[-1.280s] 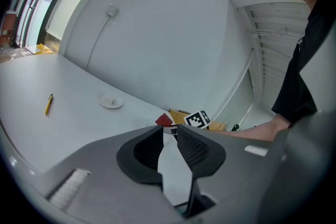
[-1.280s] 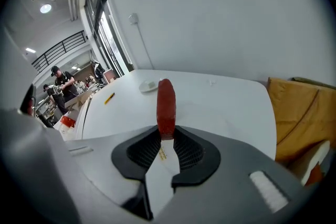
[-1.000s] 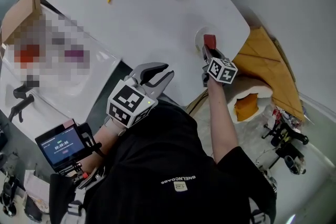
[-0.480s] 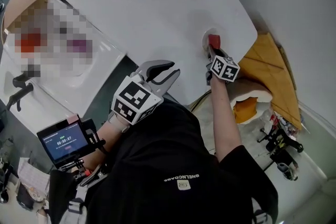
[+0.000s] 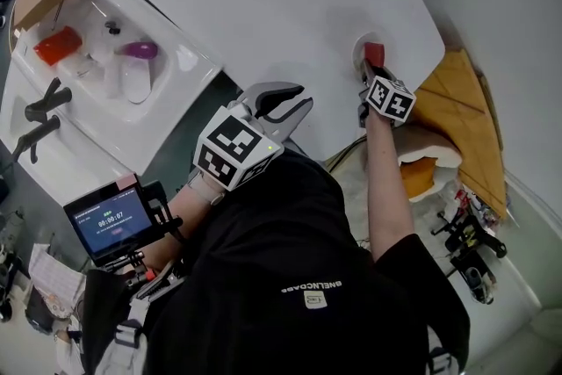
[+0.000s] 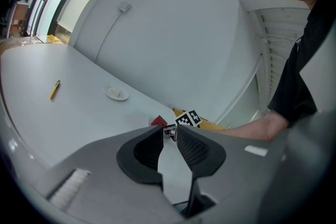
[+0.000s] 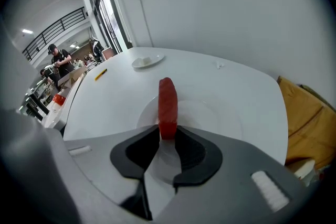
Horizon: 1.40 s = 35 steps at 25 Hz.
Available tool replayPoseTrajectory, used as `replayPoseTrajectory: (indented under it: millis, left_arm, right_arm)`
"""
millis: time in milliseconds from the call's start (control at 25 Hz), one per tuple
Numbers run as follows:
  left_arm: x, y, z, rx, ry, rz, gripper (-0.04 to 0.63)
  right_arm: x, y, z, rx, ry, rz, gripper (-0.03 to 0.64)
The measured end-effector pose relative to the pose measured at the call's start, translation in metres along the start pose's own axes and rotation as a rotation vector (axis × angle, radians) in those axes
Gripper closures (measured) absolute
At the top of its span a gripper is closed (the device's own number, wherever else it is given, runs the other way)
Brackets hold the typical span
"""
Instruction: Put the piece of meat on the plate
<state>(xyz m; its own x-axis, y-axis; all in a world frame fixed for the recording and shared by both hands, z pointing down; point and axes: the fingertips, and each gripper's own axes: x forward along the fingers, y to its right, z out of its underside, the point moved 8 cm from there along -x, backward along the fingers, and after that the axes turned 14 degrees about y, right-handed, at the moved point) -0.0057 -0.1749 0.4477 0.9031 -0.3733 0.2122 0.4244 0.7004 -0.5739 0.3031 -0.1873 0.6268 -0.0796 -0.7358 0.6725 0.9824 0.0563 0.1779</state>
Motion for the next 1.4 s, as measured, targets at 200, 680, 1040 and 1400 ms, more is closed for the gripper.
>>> replayPoseTrajectory:
  millis: [200, 680, 1040, 1400]
  left_arm:
    - [-0.004, -0.001, 0.001, -0.009, 0.009, -0.004, 0.492]
    - [-0.004, 0.0, 0.002, -0.01, 0.009, 0.0, 0.495]
    - [-0.002, 0.004, 0.001, -0.006, 0.003, 0.014, 0.495]
    - [-0.002, 0.003, 0.003, 0.008, 0.01, 0.017, 0.495]
  right_arm:
    - [0.002, -0.004, -0.001, -0.015, -0.006, 0.009, 0.476]
    - [-0.008, 0.011, -0.002, -0.003, 0.0, 0.058, 0.397]
    - [-0.02, 0.019, -0.009, -0.008, 0.022, 0.076, 0.391]
    - [-0.031, 0.023, -0.01, -0.023, 0.056, 0.097, 0.388]
